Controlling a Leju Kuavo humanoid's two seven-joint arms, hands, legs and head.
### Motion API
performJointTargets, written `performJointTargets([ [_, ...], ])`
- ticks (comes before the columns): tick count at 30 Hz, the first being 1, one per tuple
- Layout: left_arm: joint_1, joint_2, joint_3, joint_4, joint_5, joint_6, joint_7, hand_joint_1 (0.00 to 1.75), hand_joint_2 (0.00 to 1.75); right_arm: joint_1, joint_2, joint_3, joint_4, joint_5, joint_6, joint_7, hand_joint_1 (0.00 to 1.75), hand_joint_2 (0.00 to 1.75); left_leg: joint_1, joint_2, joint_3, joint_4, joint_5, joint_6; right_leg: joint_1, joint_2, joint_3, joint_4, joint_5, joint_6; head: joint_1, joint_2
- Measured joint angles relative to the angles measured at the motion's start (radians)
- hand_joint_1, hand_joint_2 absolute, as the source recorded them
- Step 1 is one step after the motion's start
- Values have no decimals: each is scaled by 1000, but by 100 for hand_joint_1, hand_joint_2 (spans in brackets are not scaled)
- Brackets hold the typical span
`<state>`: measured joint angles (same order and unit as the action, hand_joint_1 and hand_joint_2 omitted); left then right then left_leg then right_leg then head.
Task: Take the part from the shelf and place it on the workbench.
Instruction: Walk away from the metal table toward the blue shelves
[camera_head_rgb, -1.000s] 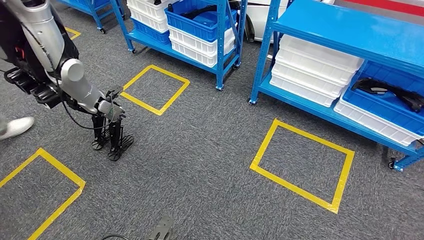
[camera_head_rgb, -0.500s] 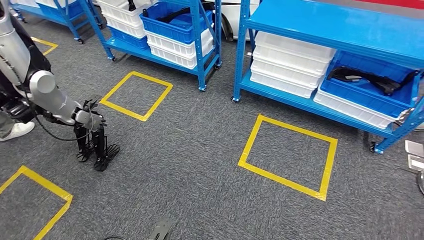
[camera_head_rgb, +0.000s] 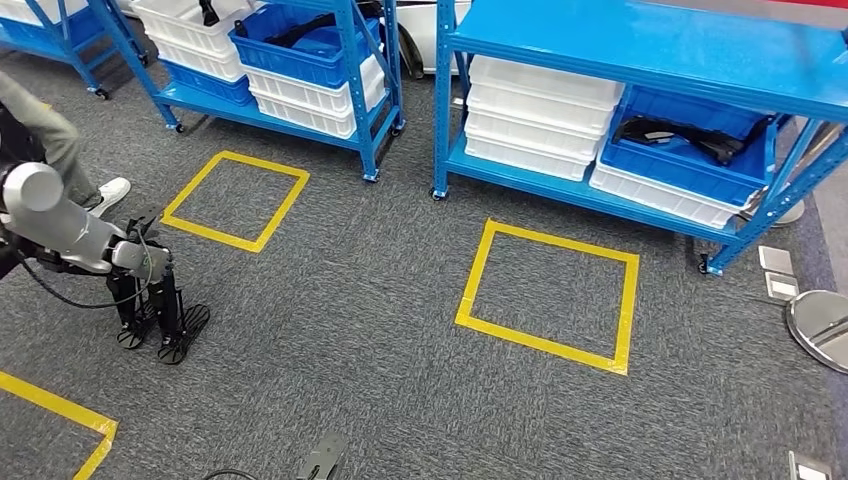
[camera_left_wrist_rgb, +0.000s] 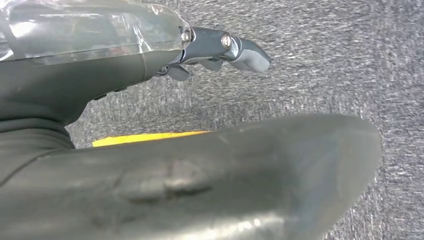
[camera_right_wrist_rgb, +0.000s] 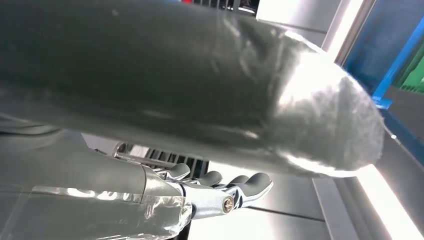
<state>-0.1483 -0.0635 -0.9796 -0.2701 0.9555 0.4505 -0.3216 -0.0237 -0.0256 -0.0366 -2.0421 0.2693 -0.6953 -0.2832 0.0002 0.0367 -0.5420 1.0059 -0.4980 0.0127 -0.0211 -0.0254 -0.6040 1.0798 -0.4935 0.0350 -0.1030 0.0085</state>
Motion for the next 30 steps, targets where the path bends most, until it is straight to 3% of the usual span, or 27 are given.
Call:
performJointTargets([
  [2,-2,0,0,0,0,0,0,0,0,0,0,0,0,0,0,0,0,0,-5,7,-2,8,-6,-8,5,-8,19,-46,7,-10,-1,0],
  [4,-3,0,0,0,-1,0,0,0,0,0,0,0,0,7,0,2,0,0,-4,11,-1,12,-10,-16,7,4,18,-48,10,-21,-3,0],
  [6,-4,0,0,0,-3,-1,1,0,0,-1,0,0,0,24,0,7,0,0,1,-1,-11,47,-38,-27,6,9,19,-51,14,-32,-5,0],
  [9,-4,0,0,0,-4,-2,3,0,0,-2,0,0,0,49,0,17,0,0,3,-23,-90,228,-132,-35,8,14,20,-53,14,-43,-8,0],
  [10,-3,0,0,0,-4,-2,4,0,0,-2,0,0,0,52,0,19,0,0,3,-25,-116,283,-149,-35,10,16,20,-53,14,-44,-8,0],
  [11,-2,0,0,0,-4,-2,4,0,0,-2,0,0,0,55,0,21,0,0,3,-26,-128,305,-146,-33,12,19,21,-53,13,-45,-9,0],
  [12,-2,0,0,0,-4,-2,4,0,0,-2,0,0,0,56,0,22,0,0,2,-27,-122,286,-124,-29,13,23,22,-53,13,-45,-9,0],
  [14,-2,0,0,0,-3,-2,4,0,0,-2,0,0,0,57,0,23,0,0,-1,-33,-67,156,-49,-17,14,29,26,-53,12,-45,-8,0],
  [16,-3,0,0,0,-3,-2,4,0,0,-5,0,0,0,58,0,24,0,0,-5,-42,-22,42,-5,-7,16,34,25,-50,11,-41,-7,0],
  [20,-1,-2,0,0,-1,-2,4,0,0,-5,1,0,0,59,0,23,0,0,-7,-44,-11,7,-2,-19,16,39,22,-49,3,-46,-7,0],
  [30,-1,-2,0,0,3,-3,4,0,0,-5,2,0,1,60,0,33,0,0,-9,-45,-7,7,-6,-8,15,39,31,-60,7,-32,-7,0],
])
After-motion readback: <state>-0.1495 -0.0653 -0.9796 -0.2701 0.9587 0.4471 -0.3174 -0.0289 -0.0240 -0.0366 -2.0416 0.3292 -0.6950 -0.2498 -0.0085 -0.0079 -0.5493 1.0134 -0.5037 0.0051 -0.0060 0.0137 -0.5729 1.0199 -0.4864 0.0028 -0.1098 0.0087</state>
